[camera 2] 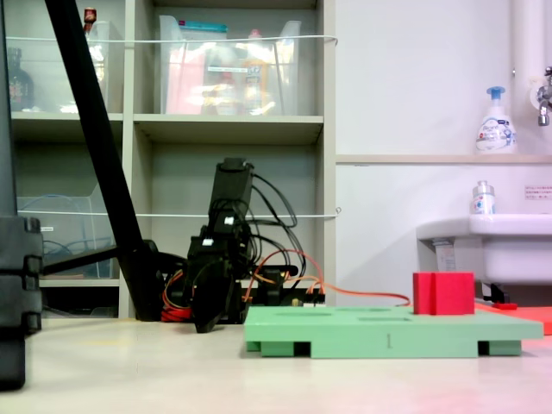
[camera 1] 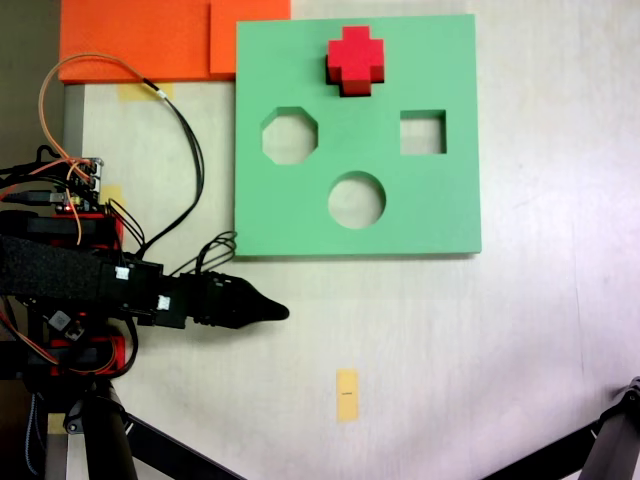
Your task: Put the cross columnar block into the corresponding hole
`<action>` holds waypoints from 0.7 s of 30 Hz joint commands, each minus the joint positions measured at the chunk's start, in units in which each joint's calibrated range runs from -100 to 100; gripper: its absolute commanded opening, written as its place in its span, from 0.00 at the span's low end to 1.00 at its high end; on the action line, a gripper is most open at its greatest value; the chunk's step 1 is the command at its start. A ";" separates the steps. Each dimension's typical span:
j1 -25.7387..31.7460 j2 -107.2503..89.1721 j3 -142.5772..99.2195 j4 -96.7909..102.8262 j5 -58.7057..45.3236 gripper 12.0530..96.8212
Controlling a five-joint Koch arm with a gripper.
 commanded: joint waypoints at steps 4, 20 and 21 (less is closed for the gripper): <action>0.20 -0.41 -0.78 -5.42 -0.20 0.44; 0.68 -0.41 -0.78 -5.04 -0.20 0.44; 2.25 -0.41 -0.78 -4.07 -0.24 0.44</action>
